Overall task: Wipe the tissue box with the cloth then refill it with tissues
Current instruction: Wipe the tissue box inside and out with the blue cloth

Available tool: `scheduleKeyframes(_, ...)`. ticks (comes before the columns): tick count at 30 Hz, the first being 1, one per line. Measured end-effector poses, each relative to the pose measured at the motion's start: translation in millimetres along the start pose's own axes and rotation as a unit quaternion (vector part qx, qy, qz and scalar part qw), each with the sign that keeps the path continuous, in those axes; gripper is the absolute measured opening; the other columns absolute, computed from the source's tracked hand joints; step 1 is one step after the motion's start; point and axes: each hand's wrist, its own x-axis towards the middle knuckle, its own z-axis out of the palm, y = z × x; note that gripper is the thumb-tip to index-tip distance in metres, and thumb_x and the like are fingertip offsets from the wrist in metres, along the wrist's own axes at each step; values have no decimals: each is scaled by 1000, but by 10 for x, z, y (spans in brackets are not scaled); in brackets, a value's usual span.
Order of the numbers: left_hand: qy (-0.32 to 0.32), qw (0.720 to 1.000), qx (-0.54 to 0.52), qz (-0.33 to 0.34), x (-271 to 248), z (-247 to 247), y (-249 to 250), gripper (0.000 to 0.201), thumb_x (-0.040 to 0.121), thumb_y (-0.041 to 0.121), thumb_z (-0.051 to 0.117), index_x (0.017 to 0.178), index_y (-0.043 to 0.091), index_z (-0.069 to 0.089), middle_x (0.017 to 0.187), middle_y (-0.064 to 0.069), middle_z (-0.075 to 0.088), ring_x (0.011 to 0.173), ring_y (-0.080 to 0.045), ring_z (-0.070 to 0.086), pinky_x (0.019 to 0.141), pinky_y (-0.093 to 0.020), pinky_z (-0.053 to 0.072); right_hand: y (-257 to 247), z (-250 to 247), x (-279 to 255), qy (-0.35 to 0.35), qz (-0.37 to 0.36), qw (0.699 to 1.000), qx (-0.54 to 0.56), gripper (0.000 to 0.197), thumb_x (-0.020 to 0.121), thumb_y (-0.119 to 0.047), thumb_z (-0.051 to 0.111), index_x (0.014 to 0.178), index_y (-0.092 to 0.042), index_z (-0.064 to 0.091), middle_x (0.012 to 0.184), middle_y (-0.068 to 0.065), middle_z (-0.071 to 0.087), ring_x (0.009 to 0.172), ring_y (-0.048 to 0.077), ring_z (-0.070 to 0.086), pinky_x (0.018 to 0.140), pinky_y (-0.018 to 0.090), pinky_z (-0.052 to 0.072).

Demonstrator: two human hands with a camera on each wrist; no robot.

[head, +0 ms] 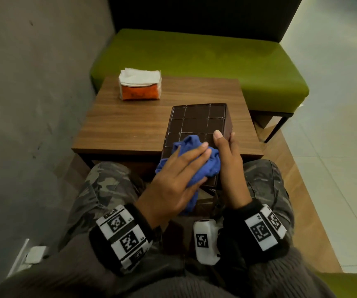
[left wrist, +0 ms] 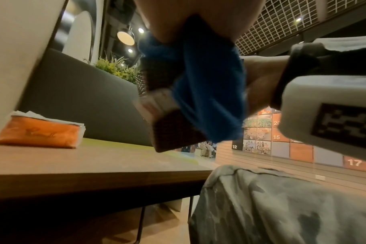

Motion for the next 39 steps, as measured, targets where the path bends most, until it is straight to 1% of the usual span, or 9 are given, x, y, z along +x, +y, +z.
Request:
scheduleKeyframes(4,-15,1000,-4,-21,325,-114,-159,47,93,21,47,135,1,42,142,-13,43,134,-18,38,113,-29,28,18,5,56,2,-22,1000,14,101,66,-78,66,148,-27,36,134,5,60,122,22,59,105,50,45)
scheduleKeyframes(10,142,975,-29,-170,839,-132,-265,37,94,17,50,126,-2,51,129,-17,54,122,-25,50,104,-28,36,85,125,16,-12,-7,1000,-23,111,58,-83,64,150,-33,29,141,6,51,126,22,54,107,49,43)
scheduleKeyframes(13,50,995,-15,-88,762,-54,-107,39,94,18,51,129,2,51,133,-11,51,126,-19,46,107,-25,33,73,79,53,-22,-25,999,-30,87,73,-59,55,141,-8,42,106,-3,66,96,6,62,91,41,50)
scheduleKeyframes(15,29,996,-13,-80,787,-80,-166,38,94,17,52,128,2,51,132,-11,52,124,-19,47,107,-23,33,98,50,34,-35,-23,997,-61,72,73,-51,50,134,-12,45,85,-12,65,79,1,60,76,38,49)
scheduleKeyframes(18,39,993,-13,-109,819,-117,-210,37,93,18,53,127,3,53,130,-10,54,122,-19,49,105,-25,35,105,98,-41,-50,0,997,-57,78,75,-51,51,145,-18,40,102,0,65,90,13,60,86,44,48)
scheduleKeyframes(22,-15,998,-27,-55,435,-58,64,40,93,19,53,130,4,52,132,-9,53,125,-20,48,107,-35,36,93,-40,-22,-33,34,999,20,48,97,-37,47,136,-10,48,125,9,62,113,18,62,102,49,46)
scheduleKeyframes(26,-33,999,22,22,50,-59,62,42,89,10,56,130,2,52,135,-10,51,128,-20,45,111,-32,32,5,-171,-31,-43,69,993,86,115,53,-64,80,149,-18,35,144,17,49,128,34,53,107,55,42)
scheduleKeyframes(34,138,970,-20,-201,463,-291,-324,43,96,26,44,129,-2,48,128,-16,53,121,-22,48,100,-17,34,-77,-174,-178,-65,-53,996,28,98,64,-50,63,151,-33,21,154,2,37,136,18,45,113,47,38)
scheduleKeyframes(39,-21,999,41,-5,585,-236,45,51,92,9,49,140,-3,33,147,-17,34,137,-25,31,115,-30,22,-12,-70,-197,-62,-80,993,-55,91,66,-63,68,145,-32,38,138,8,50,129,26,50,108,53,40)
